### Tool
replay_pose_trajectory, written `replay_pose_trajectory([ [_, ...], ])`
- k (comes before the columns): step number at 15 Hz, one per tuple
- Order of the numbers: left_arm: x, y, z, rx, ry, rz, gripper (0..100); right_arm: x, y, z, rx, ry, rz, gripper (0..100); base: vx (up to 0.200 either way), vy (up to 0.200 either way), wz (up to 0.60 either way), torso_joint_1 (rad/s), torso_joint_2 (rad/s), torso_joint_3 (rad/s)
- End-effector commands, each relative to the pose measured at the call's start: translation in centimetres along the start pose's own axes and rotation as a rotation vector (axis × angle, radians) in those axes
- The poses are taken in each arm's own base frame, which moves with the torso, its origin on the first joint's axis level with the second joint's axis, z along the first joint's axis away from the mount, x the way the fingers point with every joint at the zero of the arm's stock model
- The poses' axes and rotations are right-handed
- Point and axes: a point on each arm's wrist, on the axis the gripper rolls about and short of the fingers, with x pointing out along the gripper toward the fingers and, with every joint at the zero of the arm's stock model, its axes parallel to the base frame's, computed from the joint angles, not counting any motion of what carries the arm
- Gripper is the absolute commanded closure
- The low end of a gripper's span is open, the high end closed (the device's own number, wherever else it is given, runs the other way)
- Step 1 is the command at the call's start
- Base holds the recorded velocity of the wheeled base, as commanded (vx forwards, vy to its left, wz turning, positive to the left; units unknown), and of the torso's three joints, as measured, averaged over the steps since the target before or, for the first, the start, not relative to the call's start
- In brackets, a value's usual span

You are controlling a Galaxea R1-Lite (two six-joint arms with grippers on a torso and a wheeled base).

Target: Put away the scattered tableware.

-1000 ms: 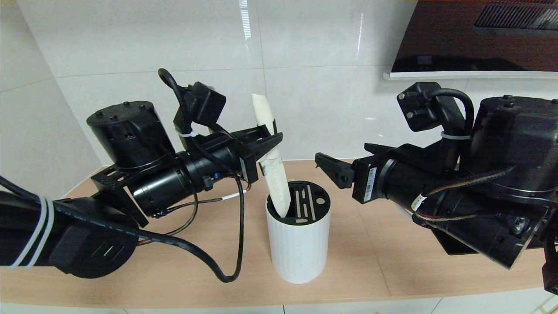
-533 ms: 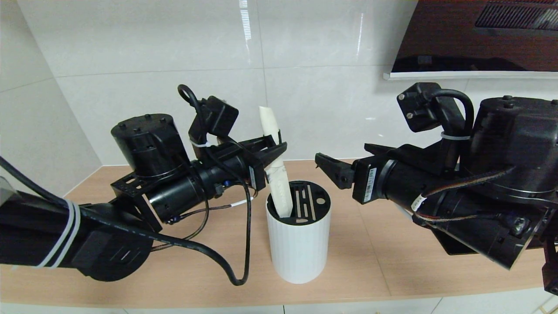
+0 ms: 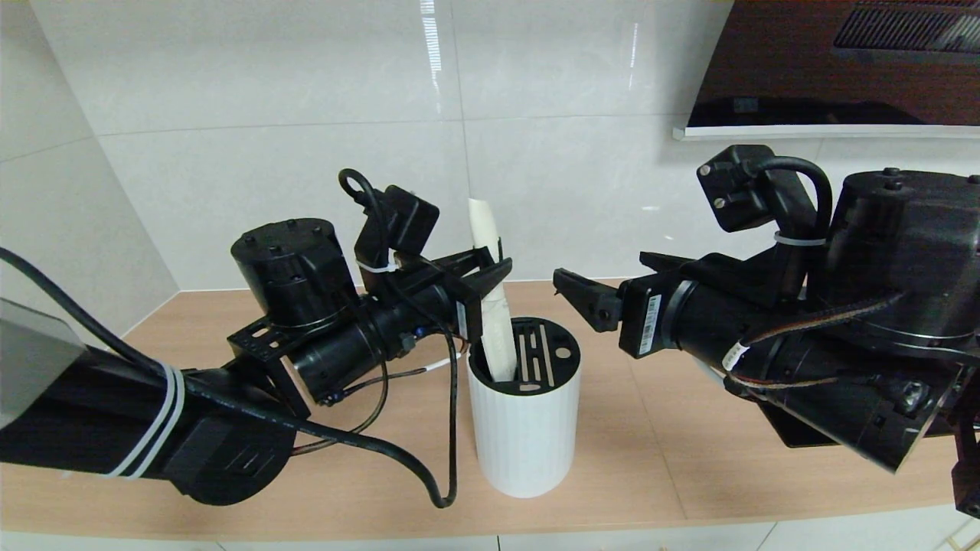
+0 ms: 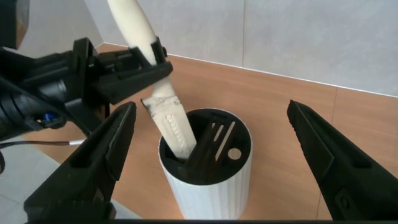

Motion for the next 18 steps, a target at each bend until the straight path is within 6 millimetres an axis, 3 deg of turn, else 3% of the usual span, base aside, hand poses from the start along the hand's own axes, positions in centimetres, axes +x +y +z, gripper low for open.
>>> replay_pose_trajectory([
  [1,0.4,-0.2,-0.9,-0.006,0.025,-0.009,100,0.0,0.0,-0.1,0.000,0.002,0.001,0,0.000,0.000,0.00,0.000,0.00,0.000],
  [9,1.3,-0.9,-3.5,-0.020,0.097,-0.029,100,0.1,0.0,-0.1,-0.001,0.003,-0.001,0,0.000,0.000,0.00,0.000,0.00,0.000],
  [16,1.3,-1.1,-4.2,-0.009,0.117,-0.032,100,0.1,0.0,-0.1,-0.001,0.004,-0.001,0,0.000,0.000,0.00,0.000,0.00,0.000],
  [17,1.3,-1.1,-4.1,-0.006,0.107,-0.017,0,0.1,0.0,-0.2,-0.002,0.006,-0.001,0,0.000,0.000,0.00,0.000,0.00,0.000],
  [18,1.3,-1.1,-3.9,-0.003,0.091,-0.013,0,0.2,0.0,-0.3,-0.003,0.009,-0.002,0,0.000,0.000,0.00,0.000,0.00,0.000],
])
